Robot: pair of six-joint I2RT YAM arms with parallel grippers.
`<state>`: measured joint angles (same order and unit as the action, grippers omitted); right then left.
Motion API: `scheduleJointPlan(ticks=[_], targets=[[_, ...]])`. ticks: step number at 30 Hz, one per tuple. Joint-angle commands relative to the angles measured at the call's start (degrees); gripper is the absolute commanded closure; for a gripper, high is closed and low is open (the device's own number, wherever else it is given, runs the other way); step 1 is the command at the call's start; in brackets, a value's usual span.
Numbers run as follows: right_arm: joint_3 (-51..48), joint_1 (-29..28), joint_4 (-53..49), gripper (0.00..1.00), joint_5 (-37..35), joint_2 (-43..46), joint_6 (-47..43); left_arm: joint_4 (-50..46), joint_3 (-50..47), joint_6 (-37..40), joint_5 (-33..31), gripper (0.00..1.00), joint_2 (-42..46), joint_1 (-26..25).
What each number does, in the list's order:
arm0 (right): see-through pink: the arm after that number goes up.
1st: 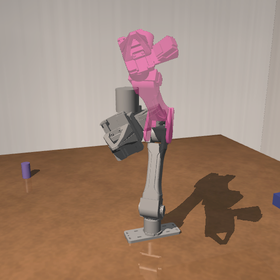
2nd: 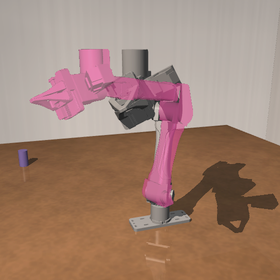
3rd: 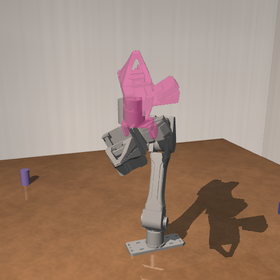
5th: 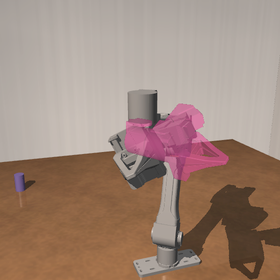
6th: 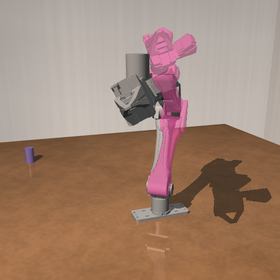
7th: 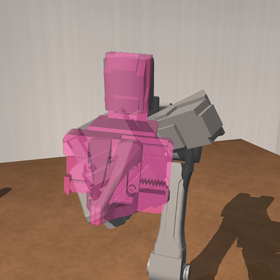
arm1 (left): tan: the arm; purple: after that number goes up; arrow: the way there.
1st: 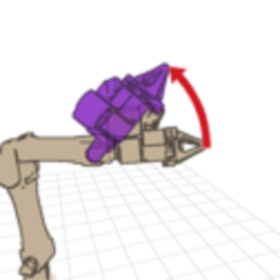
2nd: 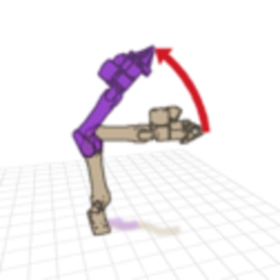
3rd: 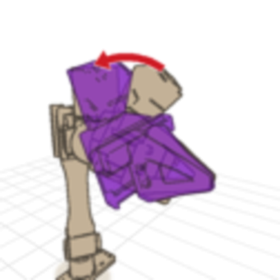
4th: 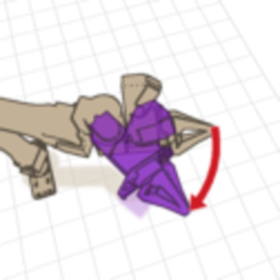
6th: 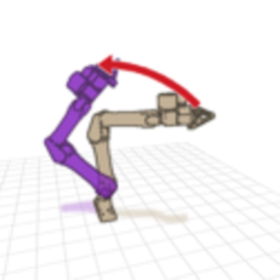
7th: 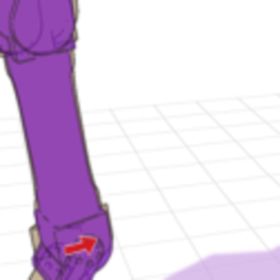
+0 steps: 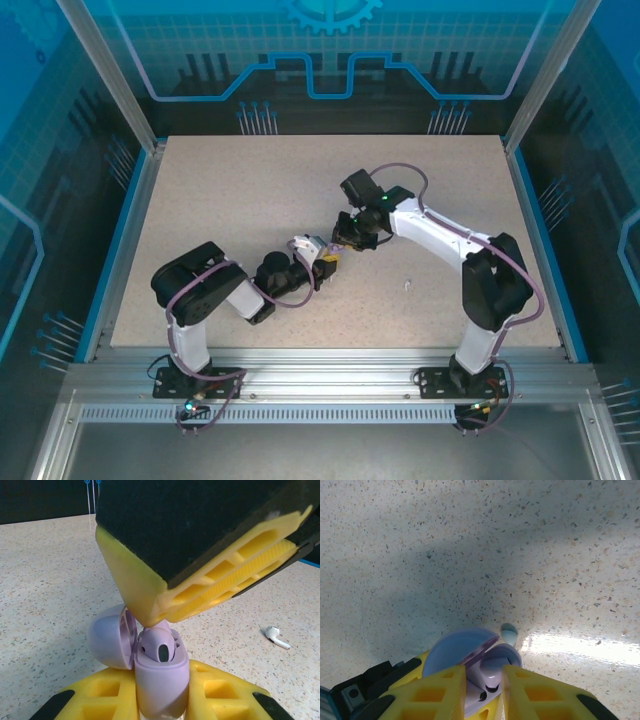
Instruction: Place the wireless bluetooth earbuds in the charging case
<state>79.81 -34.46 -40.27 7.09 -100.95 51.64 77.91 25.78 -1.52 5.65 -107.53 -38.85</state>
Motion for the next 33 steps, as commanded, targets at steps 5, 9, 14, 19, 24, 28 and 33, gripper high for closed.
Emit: scheduleJointPlan(ticks=[5,9,14,19,24,28,33], targets=[[-0.93,-0.04,-0.27,0.73,-0.61,3.74,0.19,2.16,0.77,-0.24,0.4,0.77,2.52,-0.51],[-2.63,-0.04,1.14,0.68,-3.6,8.79,-2.82,2.16,0.21,-0.83,0.83,0.77,4.73,-0.51],[-7.6,0.83,6.53,0.62,-2.65,17.17,-10.46,1.85,-0.83,-1.21,2.16,0.77,9.06,-0.66],[-14.29,2.87,13.03,0.55,1.12,26.67,-19.09,-1.15,-0.94,-1.96,5.04,0.77,14.97,-0.66],[-20.44,7.06,17.73,0.51,7.93,34.44,-29.04,-4.17,-0.24,-3.88,9.67,0.77,20.69,-1.02],[-25.15,9.38,22.48,0.48,13.9,41.31,-41.25,-7.67,0.42,-4.19,12.37,0.77,24.86,-1.32],[-29.05,10.92,23.86,0.29,20.6,46.55,-54.71,-10.1,1.44,-3.17,15.47,0.77,27.26,-1.41]])
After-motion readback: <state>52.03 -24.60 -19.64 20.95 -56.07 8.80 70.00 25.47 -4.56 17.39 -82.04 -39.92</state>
